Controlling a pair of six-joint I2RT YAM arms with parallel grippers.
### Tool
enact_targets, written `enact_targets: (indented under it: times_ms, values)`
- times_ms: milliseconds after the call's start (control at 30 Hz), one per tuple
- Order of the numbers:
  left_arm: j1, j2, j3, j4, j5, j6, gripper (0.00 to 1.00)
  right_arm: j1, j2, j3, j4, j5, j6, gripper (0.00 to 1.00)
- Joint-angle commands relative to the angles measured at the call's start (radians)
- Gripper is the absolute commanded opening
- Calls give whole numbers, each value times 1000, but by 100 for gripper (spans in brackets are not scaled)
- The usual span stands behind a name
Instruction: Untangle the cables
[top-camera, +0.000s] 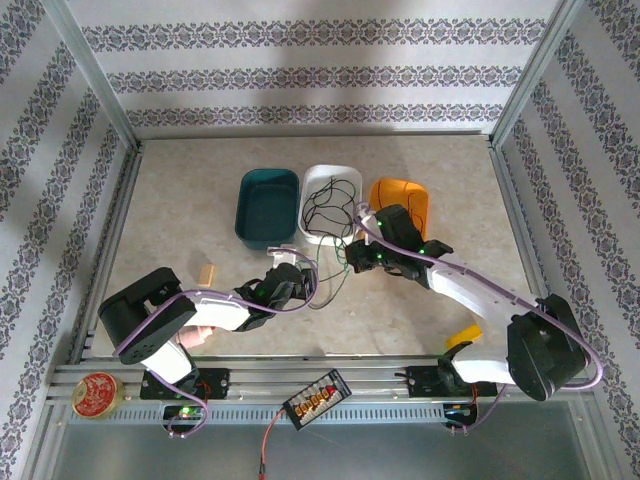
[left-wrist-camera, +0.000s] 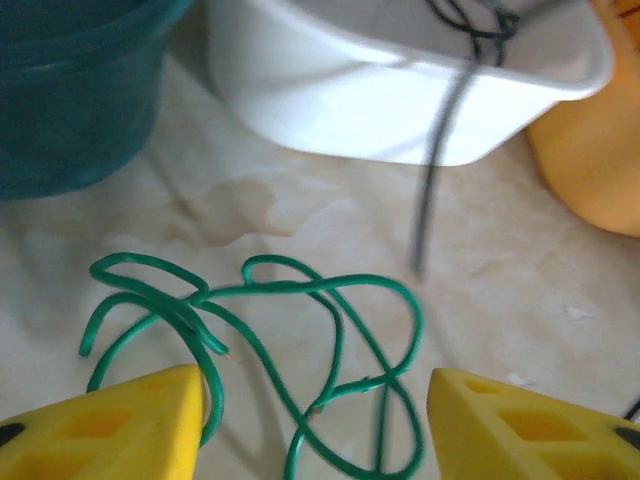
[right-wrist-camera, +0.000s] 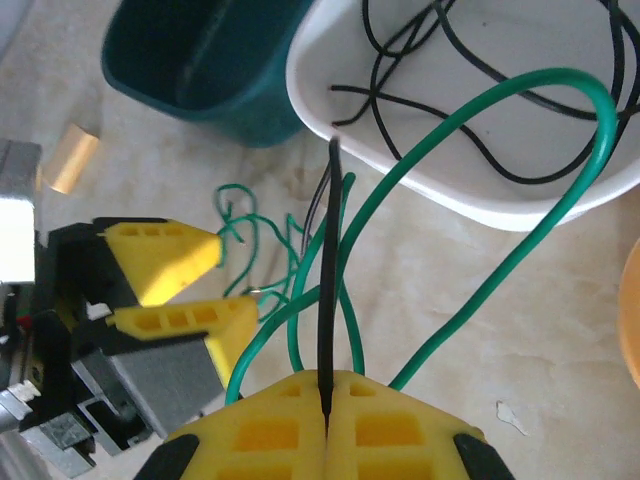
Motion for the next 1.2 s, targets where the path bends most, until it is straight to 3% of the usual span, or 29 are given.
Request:
enact_targets:
  times_ms: [0,300,633,767,1033,1167]
  values:
    - [6,-48,-40,150,101,72,65,-2,-10,-4,7,-60,15,0]
    - [11,-171,-36,128,258,129,75,1,36,-21,29,-93,33,0]
    - [15,-32,76,149,301,120,68,37,37,-18,48,-144,47,0]
    - [31,-8,56,219,290,67,57,47,38,-27,48,-154,47,0]
    - [58,3,27,284,306,7,11,50,34,-38,50,-162,51,0]
    - [62,4,20,285,305,-9,3,42,27,-40,53,-136,62,0]
